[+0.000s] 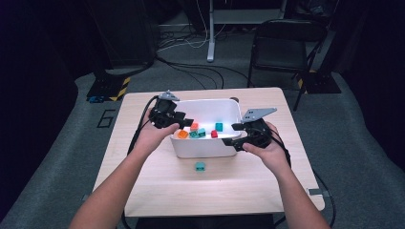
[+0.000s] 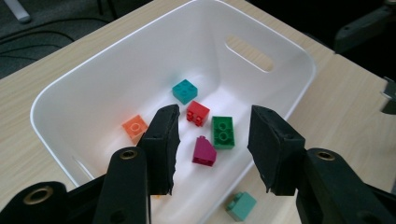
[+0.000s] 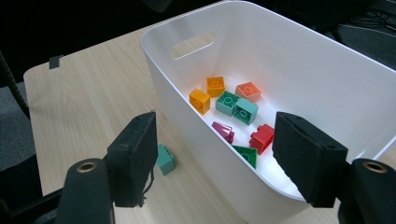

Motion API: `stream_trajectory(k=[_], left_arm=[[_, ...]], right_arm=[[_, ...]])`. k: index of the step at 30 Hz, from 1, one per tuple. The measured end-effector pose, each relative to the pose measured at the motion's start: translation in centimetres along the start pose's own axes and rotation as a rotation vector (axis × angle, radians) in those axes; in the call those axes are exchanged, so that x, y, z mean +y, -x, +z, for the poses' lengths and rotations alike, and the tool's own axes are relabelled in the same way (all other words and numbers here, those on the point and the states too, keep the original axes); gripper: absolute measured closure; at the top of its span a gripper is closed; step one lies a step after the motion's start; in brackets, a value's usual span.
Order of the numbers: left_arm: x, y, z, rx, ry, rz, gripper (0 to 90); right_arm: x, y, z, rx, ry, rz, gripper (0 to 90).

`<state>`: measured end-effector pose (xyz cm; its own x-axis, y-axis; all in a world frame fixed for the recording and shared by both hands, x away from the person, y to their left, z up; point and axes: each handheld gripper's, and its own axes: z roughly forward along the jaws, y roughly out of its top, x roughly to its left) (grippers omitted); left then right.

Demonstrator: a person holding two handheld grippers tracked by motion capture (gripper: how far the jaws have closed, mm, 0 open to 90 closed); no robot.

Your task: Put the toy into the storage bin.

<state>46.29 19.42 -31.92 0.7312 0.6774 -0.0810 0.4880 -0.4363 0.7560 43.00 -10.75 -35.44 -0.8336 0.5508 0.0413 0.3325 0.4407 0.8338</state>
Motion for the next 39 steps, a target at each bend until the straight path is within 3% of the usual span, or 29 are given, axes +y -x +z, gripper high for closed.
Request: stream_trajectory(k=[6, 10, 18, 27, 31, 33, 39], left_arm=[[-1.4, 1.2, -1.5, -0.022, 0.014, 0.023, 50.8], [-2.7, 2.0, -2.2, -0.047, 0.036, 0.015, 50.1], [-5.5, 2.9, -2.1, -0.049, 0.026, 0.016, 50.3], [-8.8, 3.6, 0.1, -0.073, 0.008, -0.002, 50.9], [-9.7, 4.0, 1.1, -0.068, -0.003, 0.012, 50.8], [-10.3, 4.1, 1.8, -0.085, -0.004, 0.013, 50.8], [-12.0, 4.4, 4.2, -0.088, -0.051, 0.024, 50.6]], right_arm=[[0.1, -0.1, 0.0, 0.001, -0.001, -0.006, 30.6], [0.1, -0.2, 0.0, 0.001, -0.001, -0.007, 30.6], [0.1, -0.4, 0.1, 0.002, -0.001, -0.009, 30.6], [0.1, -0.4, 0.2, 0.003, -0.005, -0.011, 30.6], [0.1, -0.4, 0.2, 0.005, -0.006, -0.011, 30.6], [0.1, -0.4, 0.3, 0.005, -0.008, -0.012, 30.6], [0.0, -0.5, 0.4, 0.008, -0.011, -0.008, 30.6]])
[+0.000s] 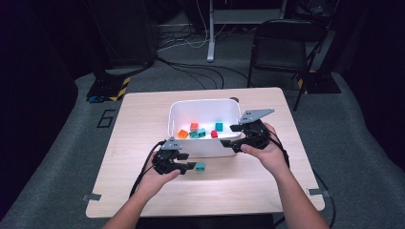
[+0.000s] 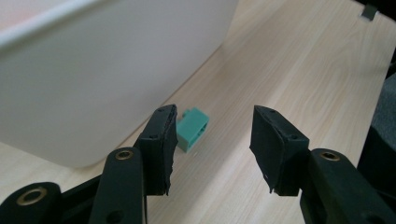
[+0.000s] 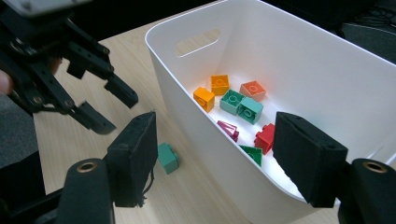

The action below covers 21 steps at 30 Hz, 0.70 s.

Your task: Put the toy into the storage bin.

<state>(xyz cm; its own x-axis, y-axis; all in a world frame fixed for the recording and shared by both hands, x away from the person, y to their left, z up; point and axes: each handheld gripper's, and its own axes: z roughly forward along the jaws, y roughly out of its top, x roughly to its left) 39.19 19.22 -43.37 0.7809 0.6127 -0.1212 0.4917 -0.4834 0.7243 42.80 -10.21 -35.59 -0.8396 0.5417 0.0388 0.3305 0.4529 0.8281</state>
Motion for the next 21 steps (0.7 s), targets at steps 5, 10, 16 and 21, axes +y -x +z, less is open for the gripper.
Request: stream_trajectory(k=[5, 10, 16, 21], left_arm=[[-1.0, -0.3, 1.5, -0.002, -0.02, 0.004, 50.6], [-1.6, -0.8, 2.6, 0.005, -0.023, -0.016, 50.2], [-2.0, -0.9, 4.1, 0.016, -0.049, -0.007, 49.2], [-2.0, -0.9, 5.0, 0.025, -0.057, 0.008, 49.1]], right_arm=[[0.0, -0.1, 0.2, 0.002, -0.003, -0.006, 30.6], [0.0, -0.1, 0.2, 0.003, -0.007, -0.002, 30.6], [0.0, 0.0, 0.2, 0.004, -0.006, -0.002, 30.6], [0.0, 0.0, 0.2, 0.004, -0.007, -0.003, 30.6]])
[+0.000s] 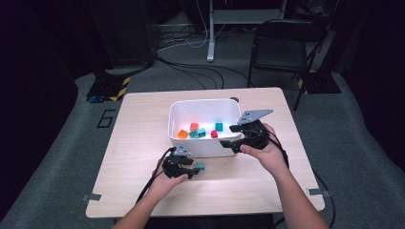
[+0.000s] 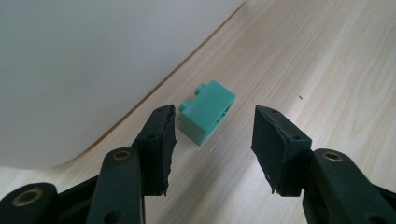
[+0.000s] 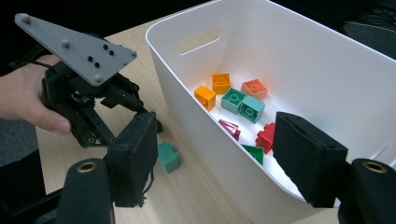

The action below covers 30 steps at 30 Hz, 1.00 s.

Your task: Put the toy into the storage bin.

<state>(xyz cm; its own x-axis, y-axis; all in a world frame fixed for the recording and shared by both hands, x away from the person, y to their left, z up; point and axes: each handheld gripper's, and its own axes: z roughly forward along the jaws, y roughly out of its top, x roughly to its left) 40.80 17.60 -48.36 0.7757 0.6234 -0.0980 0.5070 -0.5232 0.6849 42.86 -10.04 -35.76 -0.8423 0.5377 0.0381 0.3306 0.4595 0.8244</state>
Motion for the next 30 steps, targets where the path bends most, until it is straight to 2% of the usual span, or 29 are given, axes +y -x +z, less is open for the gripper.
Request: stream_trajectory(k=[6, 10, 15, 23, 26, 30], left_arm=[[0.0, 0.0, 1.2, 0.035, -0.026, 0.027, 47.6], [-0.2, -0.2, 1.8, 0.034, -0.04, 0.018, 47.5], [-0.2, 0.0, 2.1, 0.01, -0.035, 0.009, 47.8], [-0.2, 1.2, 2.0, -0.038, -0.043, 0.03, 49.7], [-0.1, 1.1, 2.1, -0.013, -0.04, 0.044, 49.6], [0.0, 0.6, 2.6, 0.002, -0.038, 0.032, 49.1]], right_arm=[[0.0, 0.0, 0.0, 0.001, -0.002, 0.002, 30.6], [0.0, 0.0, 0.1, 0.001, -0.003, -0.002, 30.6], [0.0, 0.0, 0.1, 0.001, -0.004, -0.003, 30.6], [0.0, 0.1, 0.0, 0.0, -0.001, 0.001, 30.6], [0.0, 0.0, 0.1, -0.001, -0.002, -0.001, 30.6], [0.0, 0.0, 0.1, 0.002, -0.002, -0.006, 30.6]])
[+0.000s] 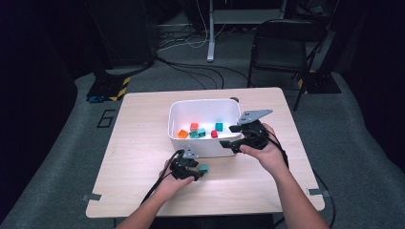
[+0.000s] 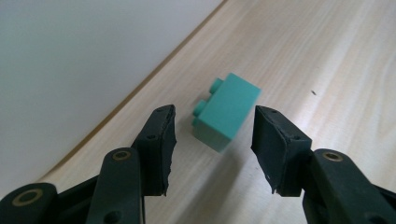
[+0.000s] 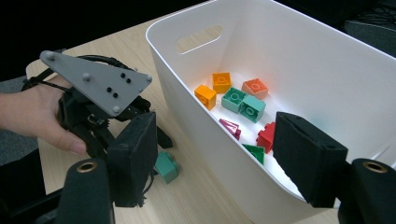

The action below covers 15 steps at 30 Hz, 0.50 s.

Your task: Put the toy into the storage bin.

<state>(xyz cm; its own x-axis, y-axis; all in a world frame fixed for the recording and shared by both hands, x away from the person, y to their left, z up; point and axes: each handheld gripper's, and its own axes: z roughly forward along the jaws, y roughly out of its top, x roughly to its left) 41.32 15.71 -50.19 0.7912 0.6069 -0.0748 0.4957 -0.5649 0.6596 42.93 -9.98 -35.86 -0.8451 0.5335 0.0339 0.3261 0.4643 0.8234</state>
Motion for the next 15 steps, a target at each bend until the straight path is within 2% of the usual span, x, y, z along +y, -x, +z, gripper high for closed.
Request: stream_trajectory(k=[6, 12, 15], left_arm=[[0.29, 0.11, 0.62, 0.003, 0.002, 0.011, 49.3], [0.56, 0.56, 1.04, -0.008, 0.002, 0.042, 63.1], [0.65, 0.68, 1.09, -0.012, -0.005, 0.046, 65.7]], right_arm=[[-0.02, 0.0, -0.05, -0.001, 0.0, 0.007, 30.6], [-0.02, 0.05, -0.13, 0.0, 0.004, 0.008, 30.6], [-0.09, 0.14, -0.15, -0.002, 0.002, 0.012, 30.6]])
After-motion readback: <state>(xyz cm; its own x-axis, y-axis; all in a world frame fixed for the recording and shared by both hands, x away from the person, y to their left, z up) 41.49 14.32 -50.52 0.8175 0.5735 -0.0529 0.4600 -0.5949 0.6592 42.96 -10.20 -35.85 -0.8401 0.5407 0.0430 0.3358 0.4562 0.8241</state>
